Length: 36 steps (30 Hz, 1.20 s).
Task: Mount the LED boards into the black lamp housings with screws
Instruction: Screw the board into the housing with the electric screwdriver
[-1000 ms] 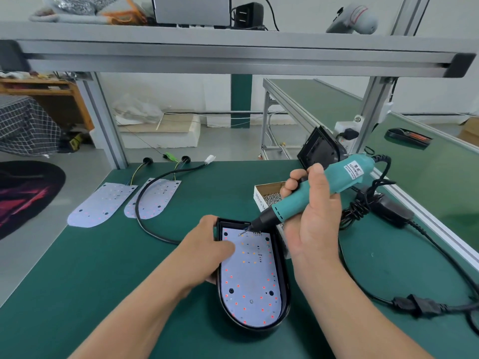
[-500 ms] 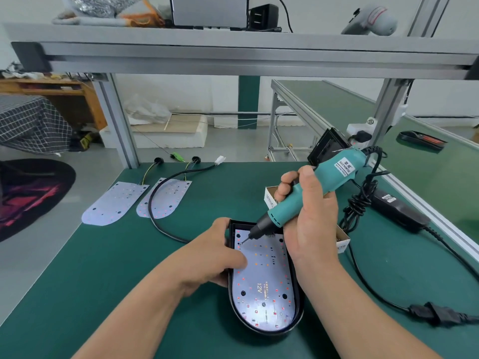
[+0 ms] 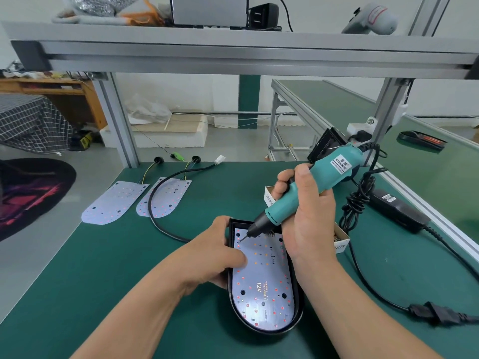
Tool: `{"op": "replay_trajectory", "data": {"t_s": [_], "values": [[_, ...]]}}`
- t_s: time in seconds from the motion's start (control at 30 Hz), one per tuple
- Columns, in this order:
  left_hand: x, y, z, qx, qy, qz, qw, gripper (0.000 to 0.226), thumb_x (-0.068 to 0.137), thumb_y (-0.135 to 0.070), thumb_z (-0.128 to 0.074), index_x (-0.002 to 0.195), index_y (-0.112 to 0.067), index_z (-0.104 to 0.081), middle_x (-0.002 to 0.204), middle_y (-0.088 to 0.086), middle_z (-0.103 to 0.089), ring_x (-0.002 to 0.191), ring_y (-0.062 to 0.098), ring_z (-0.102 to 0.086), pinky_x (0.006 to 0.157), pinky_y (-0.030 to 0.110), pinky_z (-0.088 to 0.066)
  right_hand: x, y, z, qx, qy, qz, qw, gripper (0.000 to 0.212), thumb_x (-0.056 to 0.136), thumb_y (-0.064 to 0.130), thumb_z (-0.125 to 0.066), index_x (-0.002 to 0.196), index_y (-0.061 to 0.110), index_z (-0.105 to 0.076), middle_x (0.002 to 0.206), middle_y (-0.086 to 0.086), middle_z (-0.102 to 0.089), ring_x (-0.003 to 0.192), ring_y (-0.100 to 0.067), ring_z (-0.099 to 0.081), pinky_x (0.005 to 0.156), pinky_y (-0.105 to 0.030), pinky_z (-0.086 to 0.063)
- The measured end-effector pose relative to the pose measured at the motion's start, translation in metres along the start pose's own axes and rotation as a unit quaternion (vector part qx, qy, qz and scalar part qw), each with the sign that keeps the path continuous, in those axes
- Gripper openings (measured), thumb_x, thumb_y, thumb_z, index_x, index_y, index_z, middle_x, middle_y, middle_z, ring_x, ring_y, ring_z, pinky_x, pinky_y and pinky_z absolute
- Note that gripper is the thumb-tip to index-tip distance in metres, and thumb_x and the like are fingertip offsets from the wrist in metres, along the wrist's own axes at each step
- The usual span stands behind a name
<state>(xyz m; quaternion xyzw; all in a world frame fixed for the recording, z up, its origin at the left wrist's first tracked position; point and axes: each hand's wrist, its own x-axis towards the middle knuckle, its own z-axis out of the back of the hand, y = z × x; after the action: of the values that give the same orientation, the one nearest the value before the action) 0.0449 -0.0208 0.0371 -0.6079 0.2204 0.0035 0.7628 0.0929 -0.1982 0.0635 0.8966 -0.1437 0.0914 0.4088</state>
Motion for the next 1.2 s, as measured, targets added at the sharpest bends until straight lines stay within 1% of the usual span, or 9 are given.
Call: {"op": "replay_trajectory", "data": {"t_s": [0.13,0.2,0.33,0.53,0.7,0.87,0.97,1.07,1.2], "values": [[-0.001,-0.001,-0.002,0.008,-0.011,-0.004,1.000,0.056,0.076,-0.012,-0.068,0.125,-0.028,-0.048,0.111,0.009,-0.080,0.097,0.032,-0.079,0.074,0.046,-0.066,-0.003,0.006,-0.006,-0.038,0.062,0.023,0.997,0.008,0.100,0.026,-0.069,0.093,0.023,-0.066,0.093,-0.010,-0.067,0.074,-0.025,-0.057,0.075,-0.042,-0.049],[-0.001,-0.002,-0.003,0.011,-0.018,-0.006,1.000,0.056,0.075,-0.012,-0.068,0.125,-0.028,-0.049,0.110,0.008,-0.079,0.097,0.031,-0.079,0.073,0.046,-0.067,-0.006,0.009,-0.011,-0.050,0.118,0.038,0.991,0.002,0.098,0.026,-0.069,0.096,0.026,-0.069,0.095,-0.009,-0.070,0.076,-0.026,-0.060,0.075,-0.038,-0.051],[-0.003,-0.002,-0.004,0.007,-0.030,-0.004,1.000,0.054,0.076,-0.012,-0.069,0.125,-0.026,-0.050,0.110,0.008,-0.079,0.096,0.030,-0.080,0.076,0.053,-0.067,-0.012,0.009,-0.017,-0.056,0.179,0.030,0.982,0.014,0.094,0.023,-0.071,0.107,0.020,-0.067,0.095,-0.010,-0.072,0.078,-0.026,-0.064,0.075,-0.034,-0.054],[-0.001,-0.003,-0.005,0.006,-0.035,0.002,0.999,0.054,0.076,-0.012,-0.070,0.124,-0.027,-0.051,0.110,0.009,-0.079,0.095,0.030,-0.080,0.073,0.051,-0.067,-0.007,0.007,-0.015,-0.073,0.169,0.026,0.982,0.015,0.093,0.026,-0.073,0.104,0.020,-0.065,0.087,-0.010,-0.067,0.070,-0.025,-0.058,0.073,-0.035,-0.050],[-0.003,-0.004,-0.005,0.009,-0.041,0.005,0.999,0.053,0.078,-0.009,-0.070,0.125,-0.026,-0.051,0.112,0.013,-0.078,0.097,0.033,-0.079,0.079,0.059,-0.066,-0.005,0.004,-0.016,-0.087,0.197,0.021,0.976,0.010,0.096,0.027,-0.072,0.100,0.024,-0.063,0.078,-0.005,-0.061,0.068,-0.024,-0.054,0.071,-0.035,-0.046],[-0.004,-0.005,-0.008,0.009,-0.049,0.009,0.999,0.053,0.078,-0.009,-0.070,0.124,-0.025,-0.052,0.114,0.015,-0.076,0.097,0.035,-0.079,0.078,0.057,-0.066,-0.005,0.003,-0.015,-0.110,0.222,-0.001,0.969,0.010,0.095,0.026,-0.074,0.098,0.027,-0.064,0.076,-0.002,-0.061,0.069,-0.028,-0.054,0.072,-0.039,-0.046],[-0.003,-0.005,-0.007,0.007,-0.055,0.009,0.998,0.051,0.081,-0.005,-0.069,0.125,-0.025,-0.053,0.112,0.015,-0.077,0.096,0.035,-0.079,0.076,0.054,-0.067,-0.005,0.006,-0.013,-0.098,0.229,-0.013,0.968,0.012,0.095,0.025,-0.073,0.102,0.024,-0.064,0.083,-0.007,-0.065,0.072,-0.027,-0.057,0.075,-0.036,-0.049],[-0.003,-0.006,-0.008,0.009,-0.054,0.009,0.998,0.049,0.085,-0.002,-0.069,0.125,-0.026,-0.053,0.112,0.014,-0.078,0.096,0.034,-0.079,0.075,0.052,-0.067,-0.006,0.012,-0.009,-0.066,0.217,-0.023,0.974,0.018,0.097,0.031,-0.076,0.109,0.022,-0.067,0.102,-0.013,-0.072,0.078,-0.027,-0.061,0.078,-0.035,-0.052],[-0.003,-0.006,-0.009,0.008,-0.056,0.005,0.998,0.053,0.077,-0.009,-0.068,0.124,-0.029,-0.053,0.110,0.012,-0.079,0.094,0.034,-0.079,0.075,0.054,-0.067,-0.011,0.018,-0.012,-0.058,0.178,0.002,0.982,0.028,0.093,0.034,-0.076,0.111,0.016,-0.066,0.109,-0.013,-0.073,0.083,-0.026,-0.061,0.083,-0.038,-0.051]]}}
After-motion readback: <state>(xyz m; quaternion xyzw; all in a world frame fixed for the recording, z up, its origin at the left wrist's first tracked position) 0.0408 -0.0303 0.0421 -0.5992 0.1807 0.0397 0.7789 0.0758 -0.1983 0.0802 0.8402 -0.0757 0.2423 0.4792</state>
